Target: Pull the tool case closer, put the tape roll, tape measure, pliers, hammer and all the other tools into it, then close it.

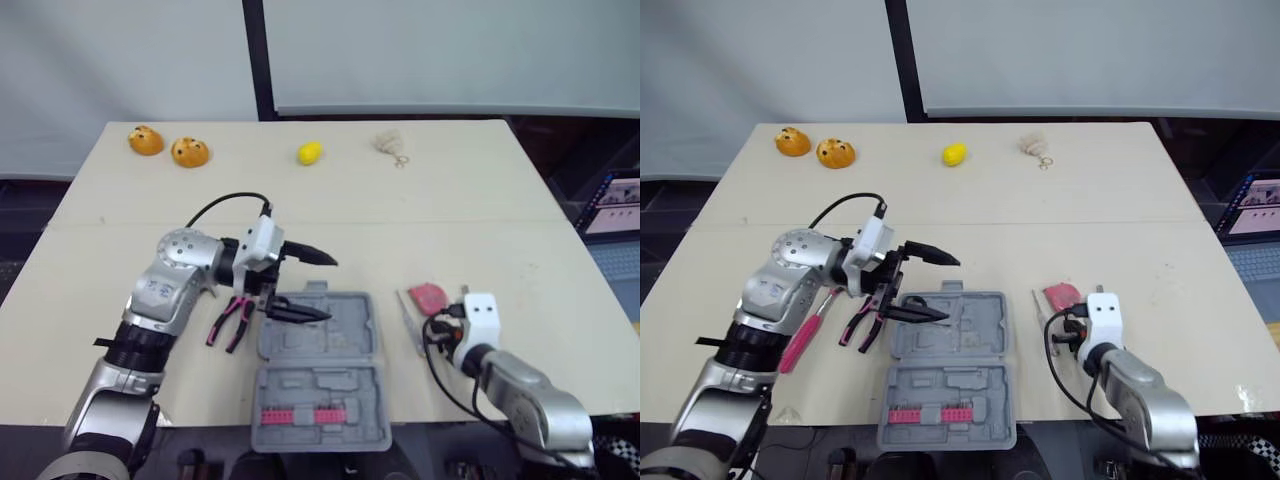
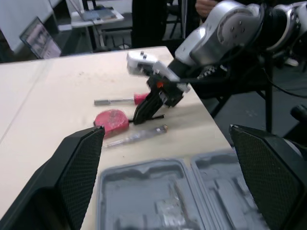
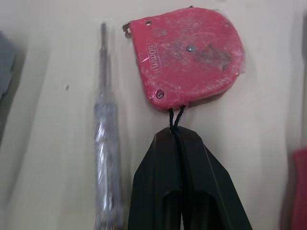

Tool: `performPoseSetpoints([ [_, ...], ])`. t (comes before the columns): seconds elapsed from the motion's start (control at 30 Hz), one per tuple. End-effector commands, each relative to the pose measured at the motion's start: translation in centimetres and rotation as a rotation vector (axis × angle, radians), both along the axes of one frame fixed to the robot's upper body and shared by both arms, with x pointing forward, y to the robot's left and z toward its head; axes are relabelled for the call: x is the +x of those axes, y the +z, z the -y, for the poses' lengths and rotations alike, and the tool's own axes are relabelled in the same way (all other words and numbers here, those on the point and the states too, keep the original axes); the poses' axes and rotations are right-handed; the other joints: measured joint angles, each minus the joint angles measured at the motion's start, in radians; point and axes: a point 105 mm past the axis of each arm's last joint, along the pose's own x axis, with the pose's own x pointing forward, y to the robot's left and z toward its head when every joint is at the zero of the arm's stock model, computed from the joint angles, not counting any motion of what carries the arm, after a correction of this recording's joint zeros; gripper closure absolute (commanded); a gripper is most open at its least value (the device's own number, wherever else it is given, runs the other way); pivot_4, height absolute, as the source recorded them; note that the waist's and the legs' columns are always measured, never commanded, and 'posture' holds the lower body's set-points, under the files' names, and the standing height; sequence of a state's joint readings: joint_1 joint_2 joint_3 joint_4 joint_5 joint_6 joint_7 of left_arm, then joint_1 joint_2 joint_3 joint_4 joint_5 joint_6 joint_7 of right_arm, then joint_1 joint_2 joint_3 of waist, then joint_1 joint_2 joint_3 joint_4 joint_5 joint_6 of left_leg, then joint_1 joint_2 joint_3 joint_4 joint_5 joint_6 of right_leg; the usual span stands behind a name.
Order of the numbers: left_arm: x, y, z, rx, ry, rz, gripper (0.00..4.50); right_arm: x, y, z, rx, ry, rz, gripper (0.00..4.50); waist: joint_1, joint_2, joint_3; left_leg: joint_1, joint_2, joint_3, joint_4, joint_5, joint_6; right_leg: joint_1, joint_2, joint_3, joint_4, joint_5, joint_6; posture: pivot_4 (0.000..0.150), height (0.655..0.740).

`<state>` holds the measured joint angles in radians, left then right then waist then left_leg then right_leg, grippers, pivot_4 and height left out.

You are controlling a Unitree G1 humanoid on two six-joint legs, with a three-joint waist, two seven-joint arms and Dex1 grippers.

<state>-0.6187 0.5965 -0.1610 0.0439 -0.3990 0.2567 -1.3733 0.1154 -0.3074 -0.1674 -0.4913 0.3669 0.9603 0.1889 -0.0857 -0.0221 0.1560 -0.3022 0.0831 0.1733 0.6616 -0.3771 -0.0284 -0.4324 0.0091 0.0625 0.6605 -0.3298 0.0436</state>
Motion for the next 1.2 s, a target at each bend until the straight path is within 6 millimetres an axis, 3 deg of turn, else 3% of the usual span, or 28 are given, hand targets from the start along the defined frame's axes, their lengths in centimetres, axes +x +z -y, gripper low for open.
performPoseSetpoints([
  [0.03, -0.5, 0.3, -1.3, 0.026, -0.020, 0.012, 0.00, -1.5, 1.5, -0.4, 0.013, 0.029, 0.033, 4.49, 0.000, 0.000, 0.000, 0.000, 0.000, 0.000, 0.000, 0.000, 0.000, 0.000, 0.000, 0.000, 0.000, 0.000, 0.000, 0.150, 0.7400],
  [0.23, -1.2, 0.1, -3.5, 0.079, -0.019, -0.024, 0.00, -5.0, 0.6, -1.3, 0.019, 0.061, -0.036, 4.49, 0.002, 0.000, 0.000, 0.000, 0.000, -0.001, -0.001, 0.000, 0.000, 0.000, -0.001, 0.000, -0.001, 0.000, 0.000, 0.150, 0.7400],
  [0.53, -2.7, -0.2, -4.5, 0.112, -0.045, -0.046, 0.00, -7.6, -0.4, -2.2, 0.046, 0.075, -0.102, 4.49, 0.002, -0.001, 0.000, -0.001, -0.001, -0.001, -0.002, 0.000, 0.000, 0.000, -0.001, -0.001, -0.002, 0.000, 0.000, 0.150, 0.7400],
  [0.8, -2.8, -0.3, -6.3, 0.149, 0.013, -0.052, 0.00, -8.7, -0.6, -3.2, 0.063, 0.115, -0.128, 4.49, 0.000, -0.001, 0.000, 0.000, -0.001, -0.001, -0.003, 0.000, 0.000, 0.000, -0.001, -0.001, -0.003, 0.000, -0.001, 0.150, 0.7400],
  [1.2, -3.4, -0.4, -5.8, 0.147, 0.004, -0.045, 0.00, -10.4, -1.5, -4.0, 0.076, 0.139, -0.182, 4.49, 0.003, -0.002, 0.000, 0.000, -0.001, -0.001, -0.010, 0.000, 0.000, 0.000, -0.001, -0.001, -0.008, -0.001, -0.001, 0.150, 0.7400],
])
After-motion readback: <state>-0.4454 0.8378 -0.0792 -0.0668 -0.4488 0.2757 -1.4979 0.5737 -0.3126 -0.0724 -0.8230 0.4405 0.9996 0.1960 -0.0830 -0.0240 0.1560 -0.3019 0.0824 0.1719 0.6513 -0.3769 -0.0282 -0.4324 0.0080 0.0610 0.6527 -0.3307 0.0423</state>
